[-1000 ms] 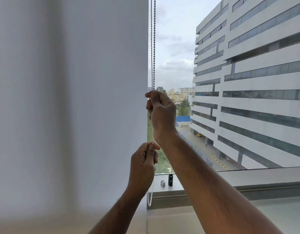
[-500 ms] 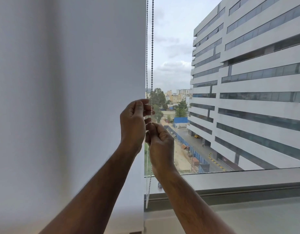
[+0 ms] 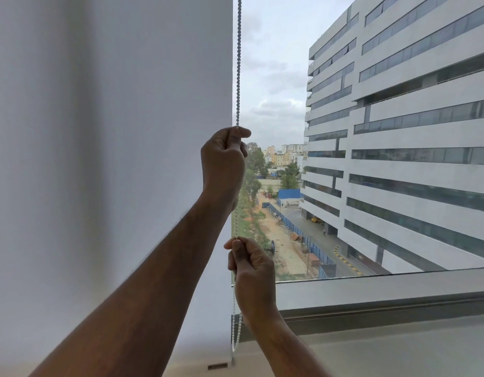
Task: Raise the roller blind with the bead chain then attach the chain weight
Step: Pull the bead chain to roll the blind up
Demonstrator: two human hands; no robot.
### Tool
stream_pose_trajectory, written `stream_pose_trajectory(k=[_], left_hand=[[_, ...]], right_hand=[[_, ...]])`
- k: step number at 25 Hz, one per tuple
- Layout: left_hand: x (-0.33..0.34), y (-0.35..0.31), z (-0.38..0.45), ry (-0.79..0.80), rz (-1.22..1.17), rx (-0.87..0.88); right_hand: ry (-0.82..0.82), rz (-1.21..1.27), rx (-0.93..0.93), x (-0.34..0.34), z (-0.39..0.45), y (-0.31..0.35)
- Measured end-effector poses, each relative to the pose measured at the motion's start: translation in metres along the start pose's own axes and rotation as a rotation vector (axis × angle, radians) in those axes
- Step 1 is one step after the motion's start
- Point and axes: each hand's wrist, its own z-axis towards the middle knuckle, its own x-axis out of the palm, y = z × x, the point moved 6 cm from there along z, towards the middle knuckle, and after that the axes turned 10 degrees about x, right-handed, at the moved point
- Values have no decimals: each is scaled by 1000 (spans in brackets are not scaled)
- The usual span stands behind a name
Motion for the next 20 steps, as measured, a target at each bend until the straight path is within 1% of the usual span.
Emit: stream_pose_trajectory(k=[5, 7, 9, 11, 13, 16, 18, 20], left_hand=[[-17, 18, -21, 32, 46, 37], [-24, 25, -31, 40, 68, 47], [-28, 32, -42, 46, 87, 48], [-31, 39, -53, 45, 103, 39], [-33, 45, -65, 45, 127, 50], [-35, 54, -83, 56, 209, 74], [-35, 61, -92, 58, 223, 56], [-36, 66, -100, 61, 202, 30]], right_hand=[[50, -20, 95, -5, -8, -24], [16, -75, 115, -8, -6, -25], [-38, -139, 98, -10, 3, -15], [-70, -179, 35, -7, 19, 9], [-87, -181, -69, -1, 36, 46], [-60, -105, -194, 14, 62, 105], [-38, -76, -220, 26, 77, 136], [5, -27, -189, 38, 89, 155]])
